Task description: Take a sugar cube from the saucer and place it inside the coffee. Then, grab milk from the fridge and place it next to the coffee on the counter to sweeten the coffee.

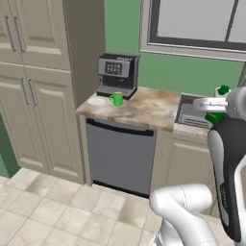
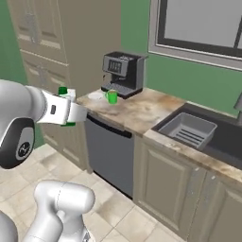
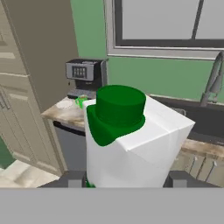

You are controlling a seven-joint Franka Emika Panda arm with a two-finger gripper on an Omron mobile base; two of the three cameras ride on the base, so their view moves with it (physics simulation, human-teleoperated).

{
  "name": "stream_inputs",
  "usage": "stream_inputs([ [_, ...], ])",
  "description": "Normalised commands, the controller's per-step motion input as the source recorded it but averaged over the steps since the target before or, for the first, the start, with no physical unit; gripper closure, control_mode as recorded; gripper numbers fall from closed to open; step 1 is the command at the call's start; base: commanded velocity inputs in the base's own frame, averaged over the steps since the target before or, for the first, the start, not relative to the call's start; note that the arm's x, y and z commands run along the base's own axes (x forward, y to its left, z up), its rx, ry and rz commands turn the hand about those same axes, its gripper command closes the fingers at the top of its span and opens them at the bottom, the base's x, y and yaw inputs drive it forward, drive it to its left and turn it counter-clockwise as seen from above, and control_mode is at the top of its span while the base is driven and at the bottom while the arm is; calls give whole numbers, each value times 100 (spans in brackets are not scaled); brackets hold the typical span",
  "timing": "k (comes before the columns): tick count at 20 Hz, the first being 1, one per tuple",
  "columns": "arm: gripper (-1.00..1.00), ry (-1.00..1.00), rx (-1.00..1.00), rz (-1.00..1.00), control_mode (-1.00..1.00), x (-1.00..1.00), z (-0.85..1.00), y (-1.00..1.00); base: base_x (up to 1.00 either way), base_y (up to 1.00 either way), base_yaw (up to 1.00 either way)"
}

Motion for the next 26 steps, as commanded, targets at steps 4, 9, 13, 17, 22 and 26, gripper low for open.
stream_inputs([
  [4, 100, 0, 0, 0, 100, 0, 0, 0, 100, 89, -28],
  [9, 100, 0, 0, 0, 100, 0, 0, 0, 99, 62, -32],
  [13, 100, 0, 0, 0, 100, 0, 0, 0, 76, 43, -29],
  [17, 100, 0, 0, 0, 100, 0, 0, 0, 58, 17, -25],
  [22, 100, 0, 0, 0, 100, 0, 0, 0, 44, 16, -29],
  [26, 100, 0, 0, 0, 100, 0, 0, 0, 42, 37, -31],
])
